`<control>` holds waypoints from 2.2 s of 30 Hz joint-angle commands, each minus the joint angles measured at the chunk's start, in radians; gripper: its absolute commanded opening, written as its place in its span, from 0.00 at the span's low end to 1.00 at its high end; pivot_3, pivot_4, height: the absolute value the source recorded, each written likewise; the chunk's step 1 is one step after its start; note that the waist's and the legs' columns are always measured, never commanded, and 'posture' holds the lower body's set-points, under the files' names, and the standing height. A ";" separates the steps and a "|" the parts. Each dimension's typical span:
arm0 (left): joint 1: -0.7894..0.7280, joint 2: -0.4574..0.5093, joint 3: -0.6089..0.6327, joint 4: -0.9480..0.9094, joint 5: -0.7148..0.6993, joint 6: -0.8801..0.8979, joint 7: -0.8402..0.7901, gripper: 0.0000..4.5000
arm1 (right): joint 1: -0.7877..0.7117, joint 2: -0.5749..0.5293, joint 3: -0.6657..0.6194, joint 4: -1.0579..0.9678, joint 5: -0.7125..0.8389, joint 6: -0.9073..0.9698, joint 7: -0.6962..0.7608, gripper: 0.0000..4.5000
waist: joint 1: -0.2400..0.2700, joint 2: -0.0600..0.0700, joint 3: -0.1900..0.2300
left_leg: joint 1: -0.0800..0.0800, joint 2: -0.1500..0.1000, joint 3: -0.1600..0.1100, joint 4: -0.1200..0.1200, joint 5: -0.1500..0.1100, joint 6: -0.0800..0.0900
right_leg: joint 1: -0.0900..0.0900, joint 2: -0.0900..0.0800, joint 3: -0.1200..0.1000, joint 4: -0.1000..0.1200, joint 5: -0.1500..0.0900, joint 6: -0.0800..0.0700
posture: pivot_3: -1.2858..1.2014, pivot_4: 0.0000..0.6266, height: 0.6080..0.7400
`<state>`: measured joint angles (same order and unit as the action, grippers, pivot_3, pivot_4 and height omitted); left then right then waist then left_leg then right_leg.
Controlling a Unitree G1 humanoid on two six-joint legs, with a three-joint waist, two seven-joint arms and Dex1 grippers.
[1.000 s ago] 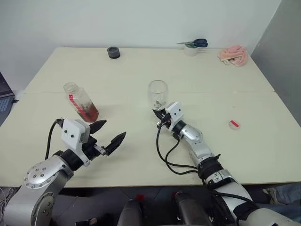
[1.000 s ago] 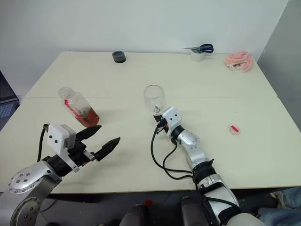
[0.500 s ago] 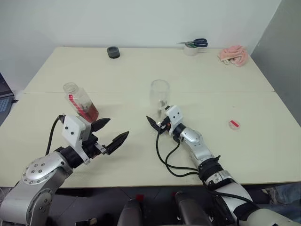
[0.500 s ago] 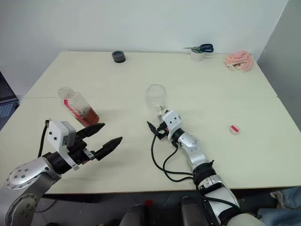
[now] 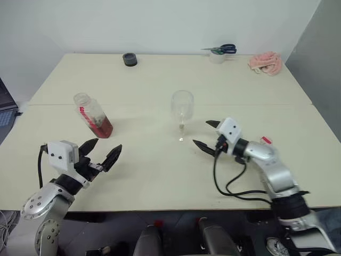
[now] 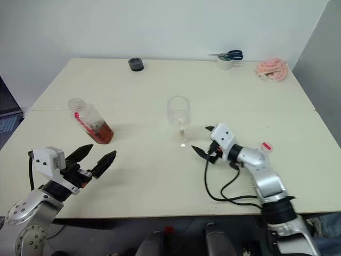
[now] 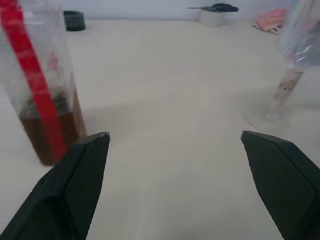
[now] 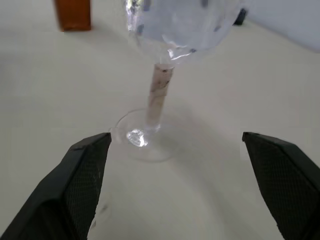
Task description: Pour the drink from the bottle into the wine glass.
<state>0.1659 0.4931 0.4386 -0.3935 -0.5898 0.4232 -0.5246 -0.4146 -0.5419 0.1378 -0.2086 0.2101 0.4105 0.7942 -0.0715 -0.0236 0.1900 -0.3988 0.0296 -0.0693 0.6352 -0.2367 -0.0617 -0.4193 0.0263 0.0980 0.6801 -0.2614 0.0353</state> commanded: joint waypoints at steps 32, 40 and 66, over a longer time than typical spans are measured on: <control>-0.408 0.203 0.045 0.409 0.083 -0.072 -0.047 1.00 | -0.676 -0.110 -0.083 0.063 0.436 0.377 0.284 0.99 | -0.008 -0.001 0.001 | -0.002 0.000 0.001 0.000 0.000 0.000 | -0.002 -0.002 -0.002 0.000 0.000 -0.002 | 0.52 0.24 1.00; -0.508 0.190 -0.013 0.524 0.151 -0.135 -0.048 1.00 | -0.695 -0.087 -0.069 0.103 0.394 0.342 0.292 0.99 | -0.007 -0.001 0.001 | -0.002 -0.001 0.000 0.000 0.000 0.000 | -0.001 -0.002 -0.002 0.000 0.000 -0.003 | 0.52 0.24 1.00; -0.583 0.093 -0.058 0.598 0.205 -0.220 0.031 1.00 | -0.687 -0.061 -0.045 0.127 0.313 0.280 0.296 0.99 | -0.005 -0.001 0.001 | -0.002 -0.001 -0.002 0.000 0.000 0.000 | -0.001 -0.003 -0.004 0.001 0.002 -0.006 | 0.52 0.24 1.00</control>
<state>-0.4254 0.5845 0.3544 0.2681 -0.3743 0.2163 -0.5068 -1.0817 -0.6032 0.1016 -0.0631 0.5272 0.7081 1.0895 -0.0765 -0.0242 0.1906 -0.4011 0.0291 -0.0712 0.6349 -0.2370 -0.0615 -0.4208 0.0237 0.0941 0.6813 -0.2590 0.0293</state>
